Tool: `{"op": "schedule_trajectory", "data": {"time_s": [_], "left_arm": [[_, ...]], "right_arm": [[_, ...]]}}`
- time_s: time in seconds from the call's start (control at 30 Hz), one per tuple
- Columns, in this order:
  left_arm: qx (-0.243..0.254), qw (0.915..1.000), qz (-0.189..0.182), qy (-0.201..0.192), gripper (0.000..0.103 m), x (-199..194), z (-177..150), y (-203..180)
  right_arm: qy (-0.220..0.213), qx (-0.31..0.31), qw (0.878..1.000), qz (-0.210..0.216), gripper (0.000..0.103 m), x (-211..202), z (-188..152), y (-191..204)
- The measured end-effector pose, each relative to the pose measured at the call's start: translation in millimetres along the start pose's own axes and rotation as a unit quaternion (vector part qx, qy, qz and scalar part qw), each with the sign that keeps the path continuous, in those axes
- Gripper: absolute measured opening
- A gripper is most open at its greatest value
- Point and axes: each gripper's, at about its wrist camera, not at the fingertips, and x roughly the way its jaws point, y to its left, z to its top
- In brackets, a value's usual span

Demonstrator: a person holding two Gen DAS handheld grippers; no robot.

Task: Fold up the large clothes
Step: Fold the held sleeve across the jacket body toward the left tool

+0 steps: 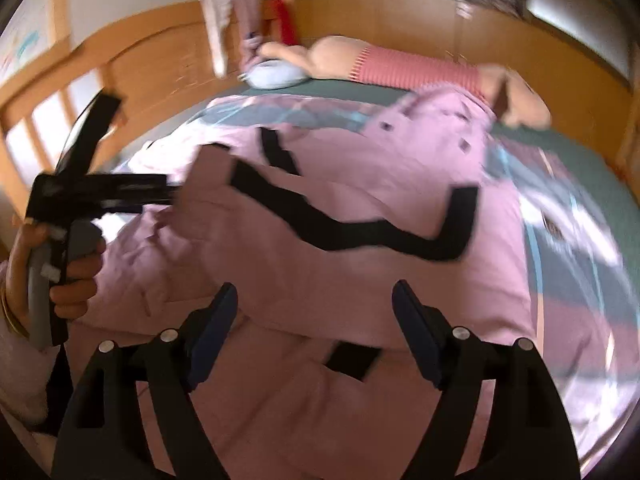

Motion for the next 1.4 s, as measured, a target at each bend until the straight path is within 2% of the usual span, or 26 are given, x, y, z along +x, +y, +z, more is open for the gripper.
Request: {"op": "schedule_trajectory", "data": {"time_s": [0.1, 0.13, 0.17, 0.2, 0.27, 0.33, 0.47, 0.53, 0.6, 0.67, 0.7, 0.77, 0.9, 1.0, 1.1, 1.17, 1.2, 1.23, 1.27, 1.3, 1.37, 1.4], "left_arm": [[-0.014, 0.9994, -0.021, -0.023, 0.101, -2, -3, -1], [-0.019, 0.9991, -0.025, -0.030, 0.101, -2, -4, -2], [-0.024, 0.9986, -0.028, -0.037, 0.101, -2, -6, -3], [-0.029, 0.9980, -0.031, -0.045, 0.101, -2, -9, -4], [-0.042, 0.9958, -0.048, -0.065, 0.101, -5, -14, -7], [-0.059, 0.9918, -0.080, -0.080, 0.101, -8, -18, -7], [-0.089, 0.9859, -0.125, -0.067, 0.101, -9, -21, -1], [-0.114, 0.9783, -0.157, -0.073, 0.101, -13, -18, 11], [-0.133, 0.9739, -0.163, -0.085, 0.101, -20, -15, 22], [-0.142, 0.9728, -0.165, -0.079, 0.101, -21, -8, 31], [-0.138, 0.9731, -0.171, -0.069, 0.101, -19, -5, 32], [-0.122, 0.9745, -0.187, -0.023, 0.101, -6, -3, 25], [-0.079, 0.9747, -0.206, 0.035, 0.101, 12, -12, 0], [-0.016, 0.9863, -0.159, 0.040, 0.101, 20, -20, -29], [-0.001, 0.9898, -0.139, 0.030, 0.101, 28, -21, -35], [0.006, 0.9900, -0.137, 0.033, 0.100, 35, -19, -37], [0.009, 0.9906, -0.132, 0.033, 0.091, 37, -19, -37], [0.015, 0.9922, -0.120, 0.030, 0.078, 40, -19, -39], [0.021, 0.9932, -0.110, 0.029, 0.073, 40, -20, -37], [0.032, 0.9938, -0.102, 0.030, 0.065, 42, -22, -41], [0.045, 0.9930, -0.104, 0.032, 0.059, 40, -24, -43], [0.053, 0.9922, -0.109, 0.031, 0.059, 38, -26, -45]], "right_arm": [[0.003, 0.083, 0.996, 0.024, 0.088, 25, -37, -51], [0.019, 0.130, 0.991, 0.024, 0.088, 39, -51, -68], [0.060, 0.193, 0.979, 0.012, 0.088, 60, -63, -86], [0.074, 0.219, 0.973, 0.022, 0.088, 68, -67, -92], [0.061, 0.225, 0.972, 0.026, 0.088, 64, -64, -90], [0.060, 0.220, 0.973, 0.027, 0.089, 64, -61, -84], [0.062, 0.191, 0.980, 0.004, 0.091, 70, -65, -68], [0.063, 0.178, 0.982, -0.003, 0.094, 72, -65, -62], [0.064, 0.168, 0.984, -0.010, 0.096, 74, -67, -59], [0.064, 0.163, 0.984, -0.014, 0.097, 74, -70, -61], [0.064, 0.166, 0.984, -0.012, 0.097, 73, -70, -63], [0.057, 0.188, 0.981, 0.003, 0.097, 69, -69, -71], [0.039, 0.280, 0.956, 0.078, 0.097, 61, -69, -97], [0.035, 0.303, 0.948, 0.091, 0.097, 60, -69, -101], [0.031, 0.319, 0.943, 0.090, 0.095, 59, -65, -105], [0.037, 0.341, 0.934, 0.096, 0.074, 60, -56, -114], [0.046, 0.349, 0.931, 0.094, 0.070, 63, -50, -120], [0.050, 0.352, 0.930, 0.091, 0.062, 63, -47, -126], [0.050, 0.359, 0.928, 0.089, 0.053, 64, -43, -138], [0.047, 0.366, 0.925, 0.092, 0.048, 65, -43, -146], [0.044, 0.399, 0.911, 0.099, 0.024, 69, -51, -165], [0.044, 0.433, 0.893, 0.112, 0.017, 71, -61, -177]]}}
